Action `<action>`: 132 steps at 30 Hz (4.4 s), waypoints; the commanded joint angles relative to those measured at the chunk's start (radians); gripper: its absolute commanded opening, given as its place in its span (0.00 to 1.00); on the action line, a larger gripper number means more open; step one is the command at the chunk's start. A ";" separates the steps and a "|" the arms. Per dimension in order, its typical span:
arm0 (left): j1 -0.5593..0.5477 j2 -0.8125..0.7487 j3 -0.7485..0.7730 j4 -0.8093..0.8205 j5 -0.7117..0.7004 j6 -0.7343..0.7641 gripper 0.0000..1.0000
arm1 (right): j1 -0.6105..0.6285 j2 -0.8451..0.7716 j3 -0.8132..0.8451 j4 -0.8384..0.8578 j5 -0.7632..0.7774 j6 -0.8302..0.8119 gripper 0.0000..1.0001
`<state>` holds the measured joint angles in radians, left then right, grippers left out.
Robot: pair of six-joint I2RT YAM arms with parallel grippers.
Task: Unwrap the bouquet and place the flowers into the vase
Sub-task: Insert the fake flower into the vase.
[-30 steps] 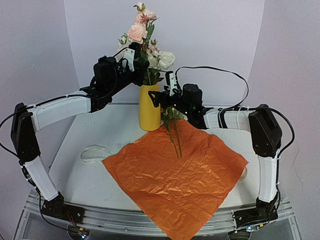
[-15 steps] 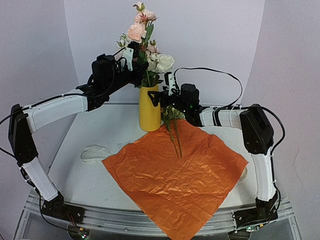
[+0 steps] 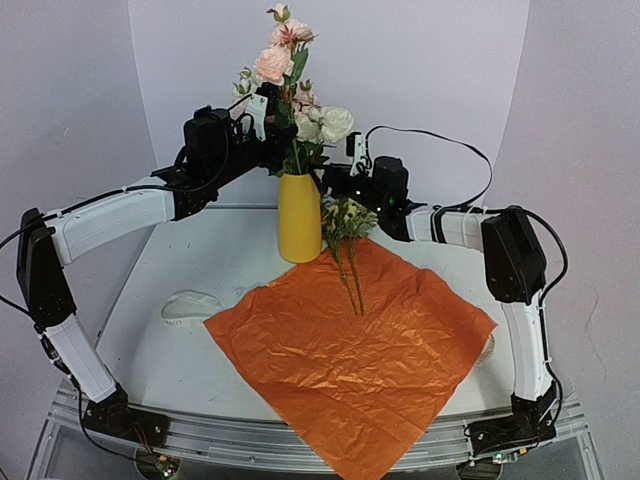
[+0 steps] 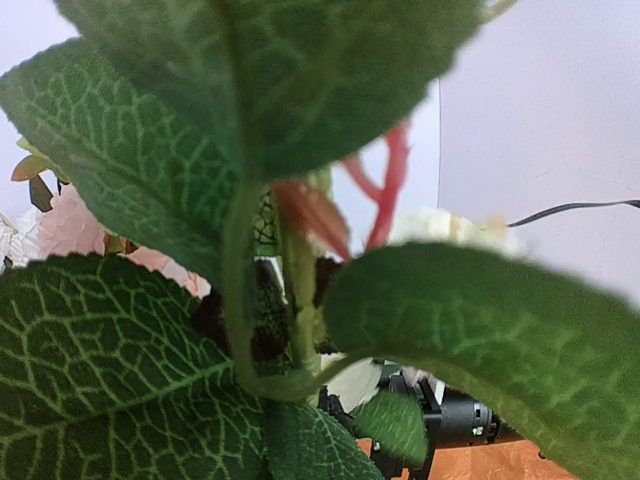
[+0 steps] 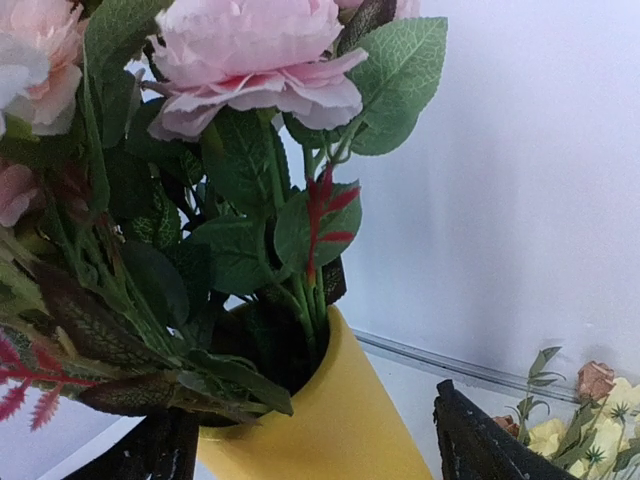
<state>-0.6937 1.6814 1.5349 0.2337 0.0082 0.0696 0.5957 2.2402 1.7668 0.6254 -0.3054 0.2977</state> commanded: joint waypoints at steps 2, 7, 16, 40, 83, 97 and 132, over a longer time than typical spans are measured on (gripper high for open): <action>0.012 -0.011 0.000 -0.126 -0.011 -0.028 0.00 | 0.003 -0.005 0.036 0.013 -0.047 0.158 0.75; 0.010 -0.013 -0.006 -0.127 0.022 -0.031 0.00 | -0.006 -0.002 0.055 -0.040 -0.082 0.303 0.62; 0.011 -0.013 -0.010 -0.127 0.023 -0.028 0.00 | -0.008 0.054 0.171 -0.224 -0.126 0.534 0.59; 0.015 0.055 0.052 -0.131 0.004 0.013 0.00 | -0.014 0.066 0.262 -0.531 -0.020 0.692 0.49; -0.046 0.166 0.032 -0.088 -0.308 0.181 0.00 | -0.008 0.031 0.295 -0.624 0.029 0.621 0.51; -0.029 0.132 0.123 -0.113 -0.275 0.171 0.00 | 0.016 0.040 0.353 -0.674 0.047 0.562 0.50; 0.002 0.226 0.485 -0.393 -0.211 0.120 0.00 | 0.036 -0.024 0.304 -0.666 0.095 0.473 0.53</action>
<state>-0.7090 1.8866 1.9713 -0.0826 -0.2043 0.2272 0.6312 2.2921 2.0880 -0.0685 -0.2218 0.7921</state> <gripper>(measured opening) 0.043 0.526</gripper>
